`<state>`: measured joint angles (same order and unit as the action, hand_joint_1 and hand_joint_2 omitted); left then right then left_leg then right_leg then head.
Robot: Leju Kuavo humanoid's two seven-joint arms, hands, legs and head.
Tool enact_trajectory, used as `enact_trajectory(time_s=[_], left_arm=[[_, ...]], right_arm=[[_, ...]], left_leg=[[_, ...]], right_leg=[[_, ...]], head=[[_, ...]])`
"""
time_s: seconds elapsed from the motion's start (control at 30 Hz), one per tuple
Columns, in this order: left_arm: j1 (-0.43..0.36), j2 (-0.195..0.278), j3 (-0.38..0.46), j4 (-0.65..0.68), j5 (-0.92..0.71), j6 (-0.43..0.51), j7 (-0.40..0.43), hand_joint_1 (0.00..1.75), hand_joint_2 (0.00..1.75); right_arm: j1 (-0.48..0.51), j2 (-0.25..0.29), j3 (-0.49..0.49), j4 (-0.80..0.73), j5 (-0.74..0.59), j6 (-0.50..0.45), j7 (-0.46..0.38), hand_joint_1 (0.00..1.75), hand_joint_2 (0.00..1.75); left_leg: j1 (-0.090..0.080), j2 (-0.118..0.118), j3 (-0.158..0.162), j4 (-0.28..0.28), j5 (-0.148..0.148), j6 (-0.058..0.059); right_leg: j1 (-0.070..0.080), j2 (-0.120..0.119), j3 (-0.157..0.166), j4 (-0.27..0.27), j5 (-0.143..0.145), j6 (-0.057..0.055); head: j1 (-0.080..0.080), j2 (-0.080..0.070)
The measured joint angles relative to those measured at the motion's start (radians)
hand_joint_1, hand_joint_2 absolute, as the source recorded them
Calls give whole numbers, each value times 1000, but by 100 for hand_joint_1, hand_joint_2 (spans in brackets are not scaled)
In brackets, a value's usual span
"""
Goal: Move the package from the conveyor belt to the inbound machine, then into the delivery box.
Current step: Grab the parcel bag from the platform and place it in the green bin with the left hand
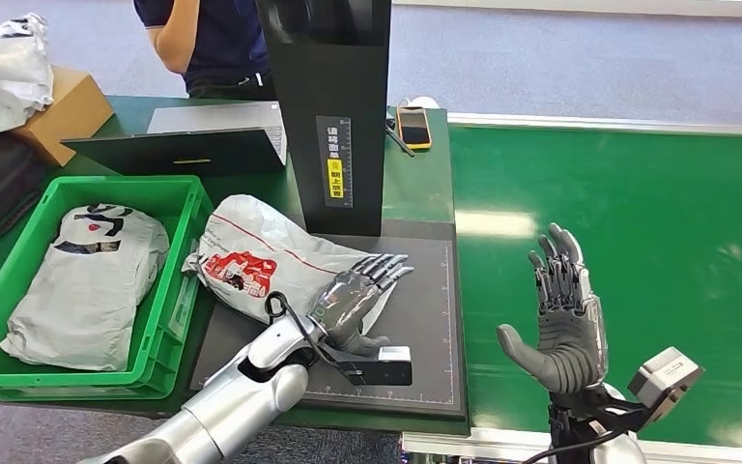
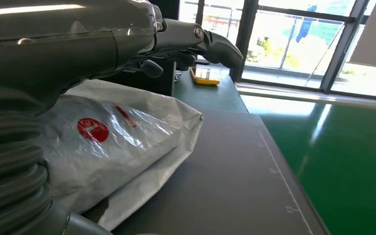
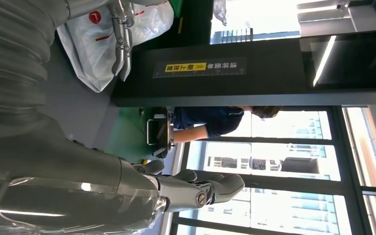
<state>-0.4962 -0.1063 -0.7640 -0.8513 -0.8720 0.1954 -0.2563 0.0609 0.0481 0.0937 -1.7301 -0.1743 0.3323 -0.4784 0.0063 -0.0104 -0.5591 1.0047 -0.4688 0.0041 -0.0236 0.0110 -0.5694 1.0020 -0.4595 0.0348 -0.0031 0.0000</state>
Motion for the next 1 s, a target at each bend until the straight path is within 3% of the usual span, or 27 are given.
enact_trajectory(time_s=[0.4, 0.87, 0.9, 1.0], left_arm=[[1, 100, 6, -78, 13, 16, 27, 0, 175], [77, 160, 26, -78, 18, 4, 13, 0, 175], [79, 162, 28, -77, 18, 5, 13, 11, 175], [83, 166, 31, -74, 19, 7, 7, 142, 175]], right_arm=[[7, -1, -8, 0, 2, 2, 0, 0, 175], [28, -1, -19, -15, 0, -10, -2, 0, 175], [32, -1, -20, -17, 0, -11, -2, 0, 175], [46, -1, -22, -26, 0, -12, -5, 0, 175]], left_leg=[[0, 0, 0, 0, 0, 0], [0, 0, 1, -1, 0, 0], [0, 0, 1, -1, 0, 0], [0, 0, 2, -1, 0, 0]], right_leg=[[0, 0, 0, 0, 0, 0], [0, 0, 1, 0, 0, 0], [0, 0, 1, 0, 0, 0], [0, 0, 2, 0, 0, 0]], head=[[0, 0], [0, 0], [0, 0], [0, 0]])
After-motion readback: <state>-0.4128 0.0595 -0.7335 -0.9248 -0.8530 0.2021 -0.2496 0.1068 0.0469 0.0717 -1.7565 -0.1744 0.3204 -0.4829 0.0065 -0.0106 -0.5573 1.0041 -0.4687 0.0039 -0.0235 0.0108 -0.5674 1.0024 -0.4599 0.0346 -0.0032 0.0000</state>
